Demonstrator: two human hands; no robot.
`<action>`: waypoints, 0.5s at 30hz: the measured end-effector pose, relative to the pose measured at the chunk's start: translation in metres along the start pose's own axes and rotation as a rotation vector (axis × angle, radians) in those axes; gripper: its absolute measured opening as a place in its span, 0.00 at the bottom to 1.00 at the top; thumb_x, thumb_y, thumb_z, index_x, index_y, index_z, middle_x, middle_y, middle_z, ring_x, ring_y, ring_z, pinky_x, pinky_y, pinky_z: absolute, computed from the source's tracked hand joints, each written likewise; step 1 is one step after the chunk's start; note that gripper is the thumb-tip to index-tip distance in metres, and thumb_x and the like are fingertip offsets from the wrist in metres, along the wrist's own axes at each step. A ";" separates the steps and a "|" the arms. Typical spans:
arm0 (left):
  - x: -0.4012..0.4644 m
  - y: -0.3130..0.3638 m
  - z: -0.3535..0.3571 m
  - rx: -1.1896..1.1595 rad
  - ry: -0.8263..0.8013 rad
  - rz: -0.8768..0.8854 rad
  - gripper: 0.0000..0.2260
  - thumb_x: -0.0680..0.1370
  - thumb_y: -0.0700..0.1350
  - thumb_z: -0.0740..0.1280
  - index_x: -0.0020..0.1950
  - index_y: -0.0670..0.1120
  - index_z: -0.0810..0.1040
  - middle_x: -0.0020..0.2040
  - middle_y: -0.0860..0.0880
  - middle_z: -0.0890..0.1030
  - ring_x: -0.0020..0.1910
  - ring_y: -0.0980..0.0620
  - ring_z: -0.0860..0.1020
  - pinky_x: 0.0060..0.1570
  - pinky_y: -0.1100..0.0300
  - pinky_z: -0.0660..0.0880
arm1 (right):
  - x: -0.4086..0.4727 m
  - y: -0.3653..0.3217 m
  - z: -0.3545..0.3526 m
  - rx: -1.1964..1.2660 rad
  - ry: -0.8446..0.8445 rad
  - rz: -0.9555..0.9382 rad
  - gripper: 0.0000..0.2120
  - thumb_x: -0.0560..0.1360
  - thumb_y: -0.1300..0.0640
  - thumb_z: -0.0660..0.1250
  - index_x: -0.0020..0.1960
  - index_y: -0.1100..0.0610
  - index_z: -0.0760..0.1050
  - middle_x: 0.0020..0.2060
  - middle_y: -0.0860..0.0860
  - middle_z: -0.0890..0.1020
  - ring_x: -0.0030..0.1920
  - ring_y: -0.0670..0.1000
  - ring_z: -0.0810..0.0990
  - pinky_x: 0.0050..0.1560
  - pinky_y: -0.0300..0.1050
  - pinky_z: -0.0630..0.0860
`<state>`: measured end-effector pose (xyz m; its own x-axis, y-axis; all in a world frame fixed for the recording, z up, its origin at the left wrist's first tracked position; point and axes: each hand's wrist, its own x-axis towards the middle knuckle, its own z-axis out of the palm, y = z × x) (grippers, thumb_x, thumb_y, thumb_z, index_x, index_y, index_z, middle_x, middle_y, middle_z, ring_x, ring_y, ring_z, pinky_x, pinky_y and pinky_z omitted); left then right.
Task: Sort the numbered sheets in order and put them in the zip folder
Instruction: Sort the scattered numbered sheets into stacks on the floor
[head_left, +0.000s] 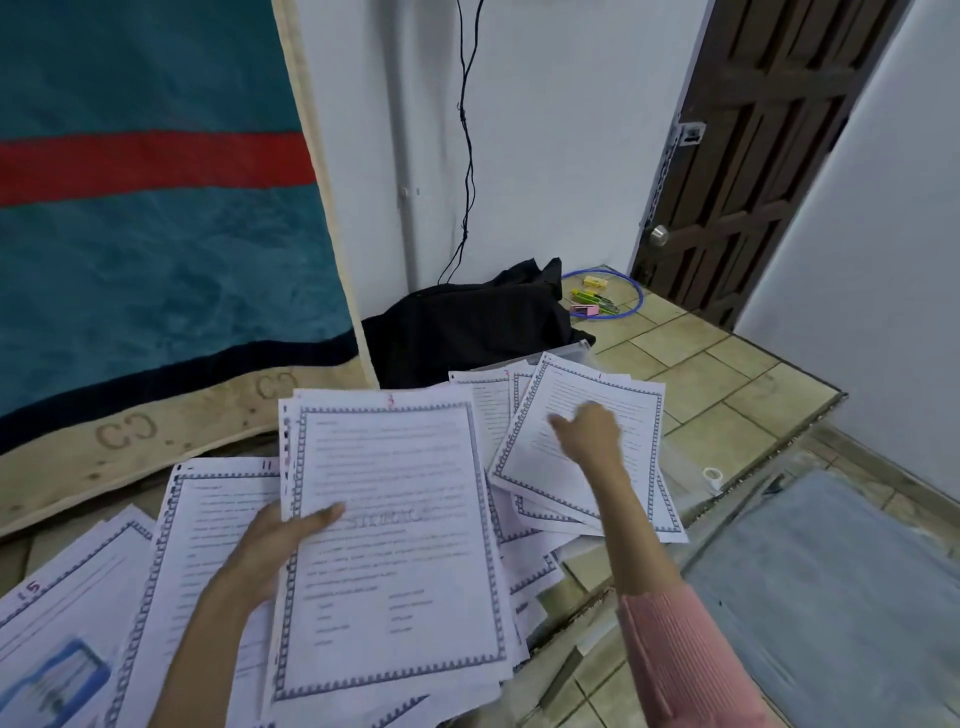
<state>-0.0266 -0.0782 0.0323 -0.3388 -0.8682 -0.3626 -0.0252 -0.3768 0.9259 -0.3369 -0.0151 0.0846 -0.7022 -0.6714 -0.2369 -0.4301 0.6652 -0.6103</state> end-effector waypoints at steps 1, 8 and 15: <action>0.000 -0.005 -0.004 0.033 0.006 -0.017 0.12 0.73 0.36 0.69 0.55 0.45 0.78 0.49 0.48 0.82 0.49 0.49 0.79 0.57 0.52 0.73 | 0.007 0.016 -0.004 -0.106 0.052 0.173 0.29 0.76 0.44 0.64 0.67 0.63 0.65 0.65 0.63 0.68 0.67 0.62 0.65 0.62 0.59 0.69; 0.004 -0.021 -0.014 0.030 0.041 -0.107 0.17 0.73 0.32 0.67 0.61 0.42 0.75 0.48 0.46 0.81 0.47 0.47 0.79 0.54 0.52 0.74 | 0.026 0.076 -0.005 -0.026 0.018 0.516 0.46 0.64 0.48 0.78 0.70 0.66 0.56 0.67 0.63 0.66 0.68 0.63 0.65 0.66 0.58 0.65; 0.005 -0.029 -0.018 0.019 0.058 -0.081 0.19 0.72 0.31 0.68 0.62 0.42 0.74 0.54 0.44 0.79 0.49 0.49 0.78 0.58 0.53 0.71 | 0.032 0.093 -0.014 0.109 0.119 0.471 0.23 0.67 0.60 0.76 0.57 0.65 0.70 0.61 0.64 0.74 0.62 0.65 0.71 0.60 0.59 0.72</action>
<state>-0.0106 -0.0773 0.0019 -0.2798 -0.8526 -0.4414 -0.0682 -0.4410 0.8949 -0.4072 0.0298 0.0311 -0.8688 -0.2601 -0.4214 0.0065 0.8450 -0.5348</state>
